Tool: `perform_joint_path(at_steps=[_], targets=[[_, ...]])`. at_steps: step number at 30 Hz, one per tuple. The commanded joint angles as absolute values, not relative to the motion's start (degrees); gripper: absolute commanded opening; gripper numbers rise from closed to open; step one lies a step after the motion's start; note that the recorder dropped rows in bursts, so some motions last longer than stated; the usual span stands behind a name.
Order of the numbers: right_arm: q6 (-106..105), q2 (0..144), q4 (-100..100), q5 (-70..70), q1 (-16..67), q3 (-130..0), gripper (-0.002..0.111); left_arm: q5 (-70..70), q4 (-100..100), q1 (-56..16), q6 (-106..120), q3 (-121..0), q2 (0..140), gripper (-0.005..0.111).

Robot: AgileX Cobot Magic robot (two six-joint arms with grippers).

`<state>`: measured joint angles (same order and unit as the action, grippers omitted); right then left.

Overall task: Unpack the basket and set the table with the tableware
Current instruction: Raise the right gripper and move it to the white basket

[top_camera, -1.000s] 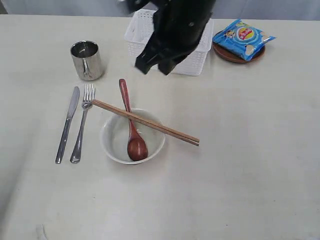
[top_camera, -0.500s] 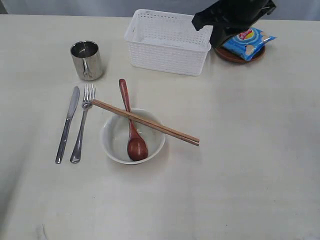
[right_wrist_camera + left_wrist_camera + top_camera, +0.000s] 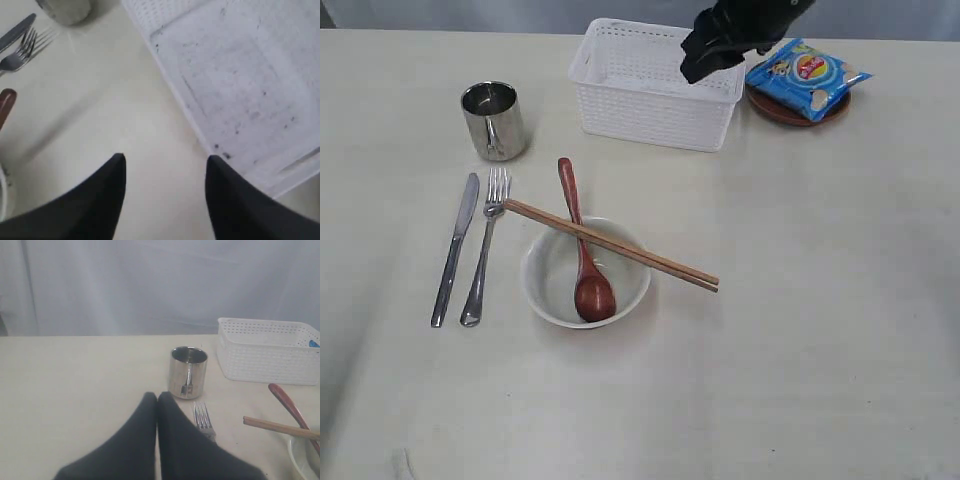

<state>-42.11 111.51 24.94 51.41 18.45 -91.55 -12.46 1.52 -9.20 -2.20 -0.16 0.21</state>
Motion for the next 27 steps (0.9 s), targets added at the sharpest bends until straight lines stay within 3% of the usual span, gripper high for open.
perform_joint_path(at_steps=[1,9,17,19,24,27], targets=[[-49.51,116.18,26.02,50.31,18.17,-97.0,0.051,-12.1,1.76,-9.26,-2.18,0.0,0.0,0.0],[-58.71,125.71,28.59,54.66,18.77,-106.57,0.051,-12.1,1.76,-9.26,-2.18,0.0,0.0,0.0],[-61.21,130.32,28.44,57.02,19.71,-107.18,0.051,-12.1,1.76,-9.26,-2.18,0.0,0.0,0.0],[-61.37,130.97,27.9,56.57,19.72,-107.18,0.045,-12.1,1.76,-9.26,-2.18,0.0,0.0,0.0],[-63.53,131.52,27.73,53.91,19.72,-107.3,0.0,-12.1,1.76,-9.26,-2.18,0.0,0.0,0.0],[-64.24,129.94,27.73,53.2,19.72,-108.47,0.0,-12.1,1.76,-9.26,-2.18,0.0,0.0,0.0]])
